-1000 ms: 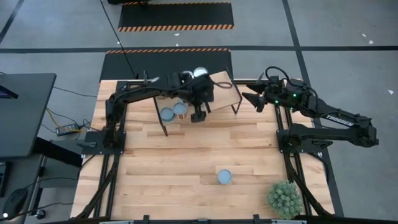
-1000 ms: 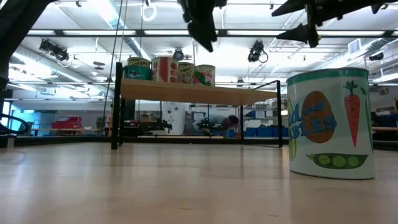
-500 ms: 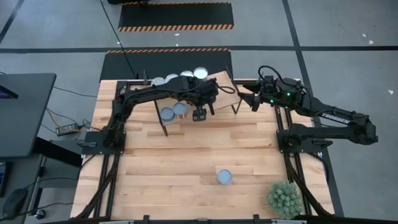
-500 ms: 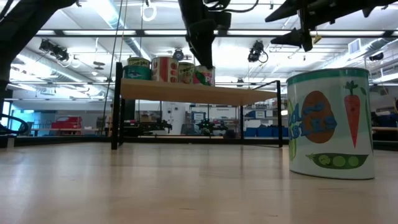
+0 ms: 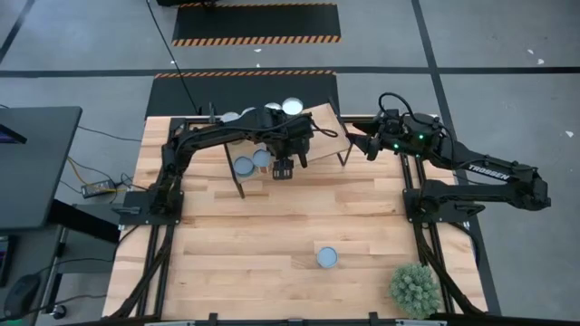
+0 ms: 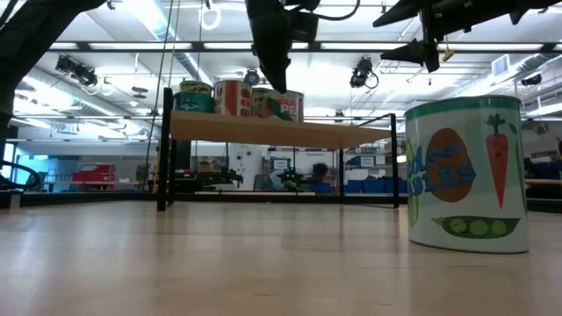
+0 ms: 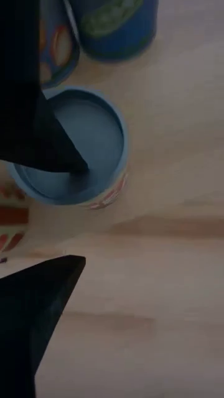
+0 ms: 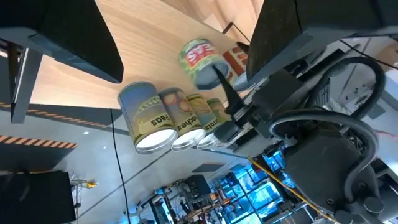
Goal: Pick and place cans onto a shelf
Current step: Put the canned green peas on the shelf, then adjust the canned tomatoes on the shelf
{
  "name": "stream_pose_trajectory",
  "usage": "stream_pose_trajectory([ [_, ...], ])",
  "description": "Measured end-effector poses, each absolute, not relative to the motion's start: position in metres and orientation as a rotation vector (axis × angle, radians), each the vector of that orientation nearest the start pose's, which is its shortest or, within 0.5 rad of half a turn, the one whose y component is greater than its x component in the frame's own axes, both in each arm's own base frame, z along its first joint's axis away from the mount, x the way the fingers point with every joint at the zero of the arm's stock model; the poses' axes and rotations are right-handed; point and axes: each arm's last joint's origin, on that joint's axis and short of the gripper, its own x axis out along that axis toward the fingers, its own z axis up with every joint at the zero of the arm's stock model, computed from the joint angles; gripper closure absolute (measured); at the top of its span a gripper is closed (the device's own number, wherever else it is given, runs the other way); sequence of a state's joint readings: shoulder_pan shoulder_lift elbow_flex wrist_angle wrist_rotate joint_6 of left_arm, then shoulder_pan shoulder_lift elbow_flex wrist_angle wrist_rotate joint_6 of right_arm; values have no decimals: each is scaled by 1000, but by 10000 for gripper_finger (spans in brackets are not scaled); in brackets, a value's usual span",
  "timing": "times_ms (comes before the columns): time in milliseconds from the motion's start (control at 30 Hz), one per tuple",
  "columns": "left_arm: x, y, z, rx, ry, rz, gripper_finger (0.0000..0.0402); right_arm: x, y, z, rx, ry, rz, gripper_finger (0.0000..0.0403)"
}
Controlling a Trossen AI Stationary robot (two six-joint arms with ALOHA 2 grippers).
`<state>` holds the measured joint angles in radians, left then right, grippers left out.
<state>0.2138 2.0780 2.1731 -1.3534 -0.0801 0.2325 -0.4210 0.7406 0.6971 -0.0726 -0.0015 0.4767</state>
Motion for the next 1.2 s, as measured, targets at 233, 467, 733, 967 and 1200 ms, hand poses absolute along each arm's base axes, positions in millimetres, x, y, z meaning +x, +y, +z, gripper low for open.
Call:
stream_pose_trajectory([
  [233,399,89,325,79,1342,74,184,154,-68,320,498,14,-417,55],
  [467,393,92,329,61,1380,78,189,154,-68,322,498,-6,-407,55],
  [733,390,104,338,43,1360,108,189,154,-68,323,514,-21,-402,55],
  [967,389,101,351,54,1317,107,189,154,-68,323,515,-20,-401,55],
  [1200,387,73,360,80,1330,26,189,154,-68,323,518,-21,-401,55],
])
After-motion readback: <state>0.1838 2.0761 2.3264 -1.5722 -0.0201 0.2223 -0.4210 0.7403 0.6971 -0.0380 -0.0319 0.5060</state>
